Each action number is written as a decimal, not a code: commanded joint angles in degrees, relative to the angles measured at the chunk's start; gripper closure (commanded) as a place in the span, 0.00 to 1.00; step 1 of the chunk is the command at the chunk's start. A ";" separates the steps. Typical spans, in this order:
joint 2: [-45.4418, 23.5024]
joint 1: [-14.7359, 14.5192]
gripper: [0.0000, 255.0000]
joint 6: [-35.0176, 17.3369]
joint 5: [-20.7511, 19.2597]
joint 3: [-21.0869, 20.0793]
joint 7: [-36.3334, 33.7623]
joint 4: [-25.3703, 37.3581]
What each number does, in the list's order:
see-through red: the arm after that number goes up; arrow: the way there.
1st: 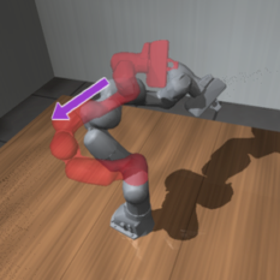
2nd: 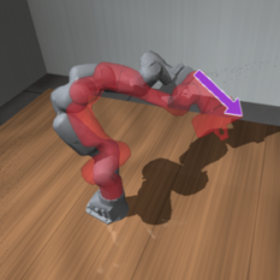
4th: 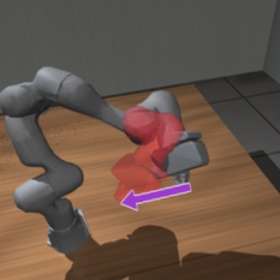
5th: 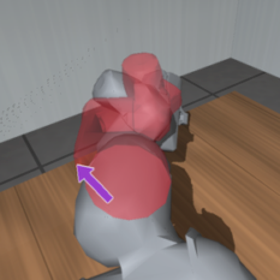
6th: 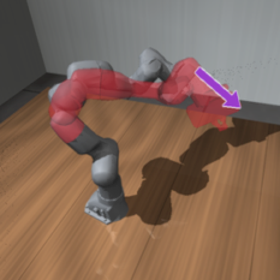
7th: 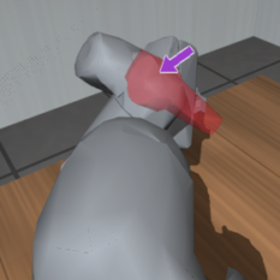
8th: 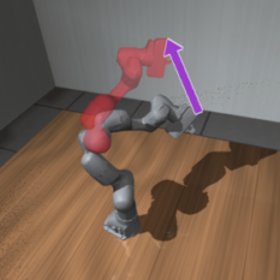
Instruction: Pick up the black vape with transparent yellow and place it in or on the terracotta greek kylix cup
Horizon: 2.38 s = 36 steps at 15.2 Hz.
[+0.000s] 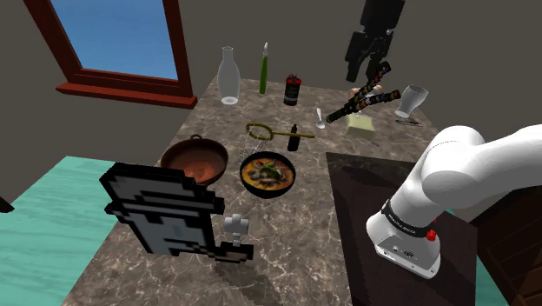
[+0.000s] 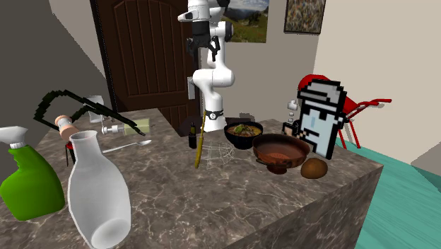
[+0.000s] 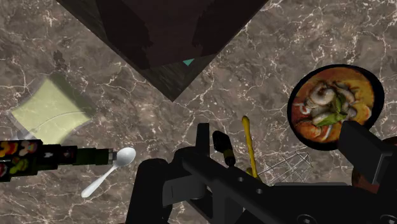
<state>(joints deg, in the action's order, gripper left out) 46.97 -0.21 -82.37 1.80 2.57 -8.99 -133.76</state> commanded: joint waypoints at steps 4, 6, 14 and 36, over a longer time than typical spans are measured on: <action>-2.52 0.58 0.00 -6.44 -0.16 -0.78 -1.65 -3.46; -4.65 0.95 0.00 -10.79 -0.31 -1.26 -2.77 -5.37; -16.61 2.60 0.00 -28.15 -1.42 -2.84 -7.52 -9.65; -37.18 4.91 0.00 -51.06 -4.45 -3.76 -13.58 -10.98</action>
<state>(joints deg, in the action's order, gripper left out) 9.80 4.69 -133.39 -2.65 -1.19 -22.58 -144.72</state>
